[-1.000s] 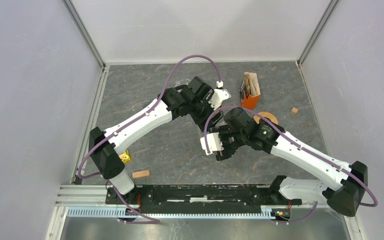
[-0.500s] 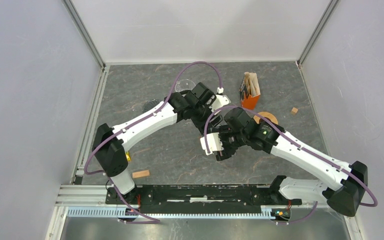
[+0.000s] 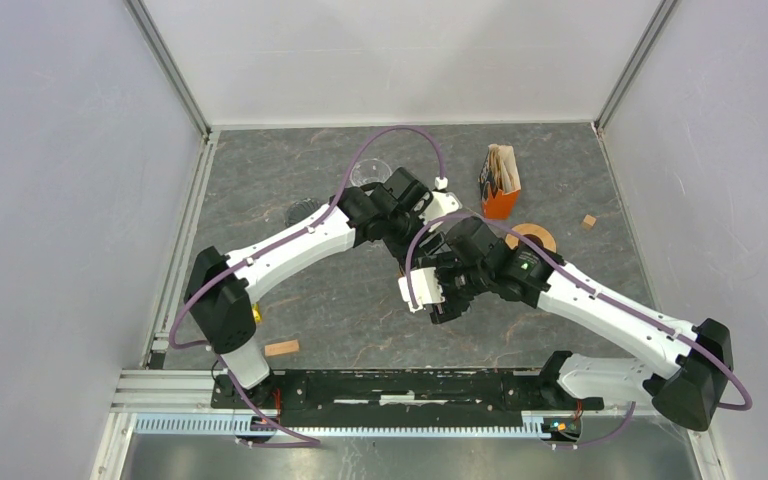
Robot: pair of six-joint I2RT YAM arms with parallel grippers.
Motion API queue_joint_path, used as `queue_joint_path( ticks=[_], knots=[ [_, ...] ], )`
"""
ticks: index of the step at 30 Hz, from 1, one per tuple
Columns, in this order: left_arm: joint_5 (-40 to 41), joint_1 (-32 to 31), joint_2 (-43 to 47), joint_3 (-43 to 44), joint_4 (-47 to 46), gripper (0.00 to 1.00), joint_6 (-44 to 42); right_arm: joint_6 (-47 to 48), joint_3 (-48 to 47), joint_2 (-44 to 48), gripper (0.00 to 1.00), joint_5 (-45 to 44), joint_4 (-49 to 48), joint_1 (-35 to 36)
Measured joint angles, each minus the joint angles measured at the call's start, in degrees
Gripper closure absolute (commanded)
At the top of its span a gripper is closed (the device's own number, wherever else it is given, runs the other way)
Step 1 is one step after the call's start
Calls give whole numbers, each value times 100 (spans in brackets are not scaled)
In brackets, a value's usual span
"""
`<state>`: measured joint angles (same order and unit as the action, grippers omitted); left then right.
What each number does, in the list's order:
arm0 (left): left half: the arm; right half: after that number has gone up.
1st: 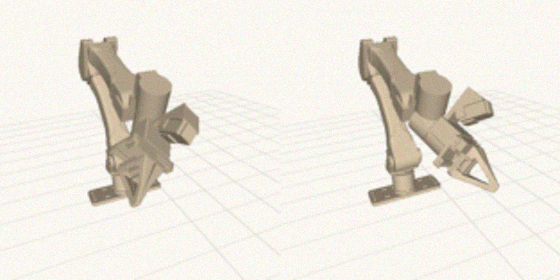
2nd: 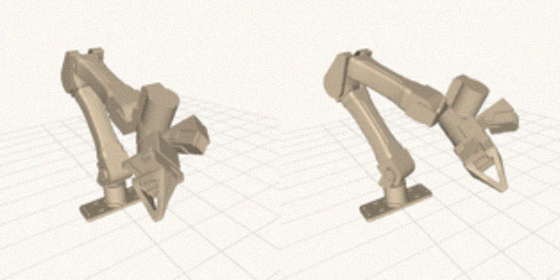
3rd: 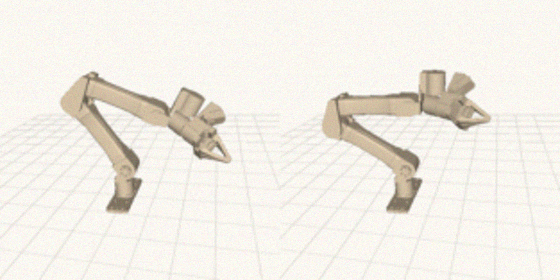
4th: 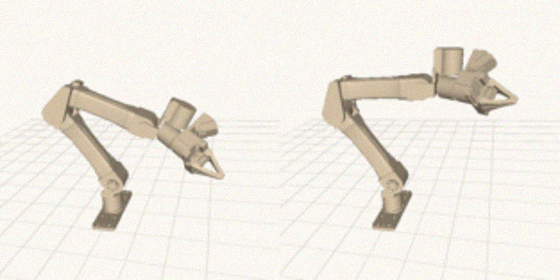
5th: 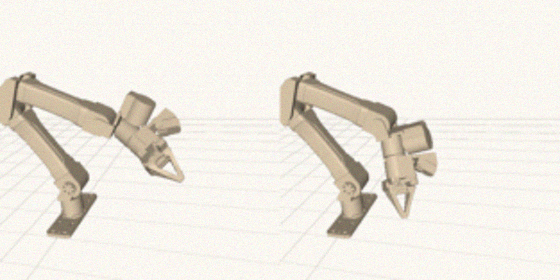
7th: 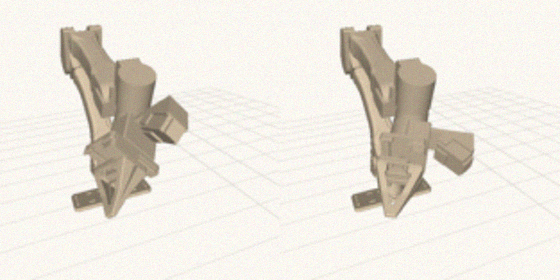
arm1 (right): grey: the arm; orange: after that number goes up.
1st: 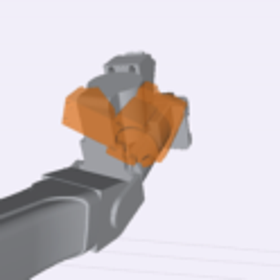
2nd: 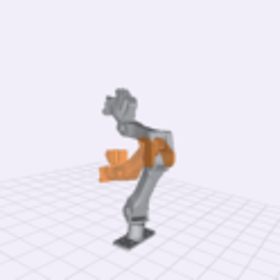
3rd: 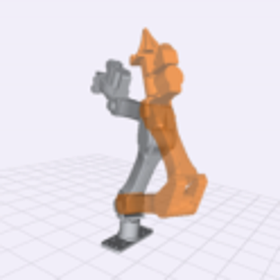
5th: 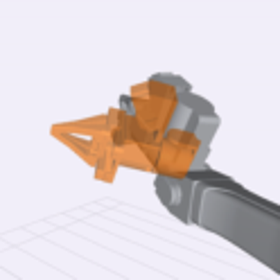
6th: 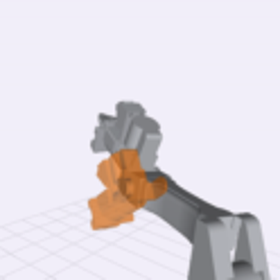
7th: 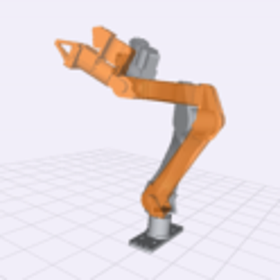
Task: Place the coffee filter in the dripper
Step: Place the coffee filter in the coffee dripper.
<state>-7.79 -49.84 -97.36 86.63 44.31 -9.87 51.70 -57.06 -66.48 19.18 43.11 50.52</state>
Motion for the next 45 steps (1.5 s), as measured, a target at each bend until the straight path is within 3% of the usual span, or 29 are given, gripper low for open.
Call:
queue_joint_path(
  ticks=[35,45],
  knots=[
    [-249,0,238,186,203,15,-463,0,-249,4,23,26,205,0],
    [-282,33,382,192,278,0,-522,0,-339,31,22,175,308,0]
  ],
)
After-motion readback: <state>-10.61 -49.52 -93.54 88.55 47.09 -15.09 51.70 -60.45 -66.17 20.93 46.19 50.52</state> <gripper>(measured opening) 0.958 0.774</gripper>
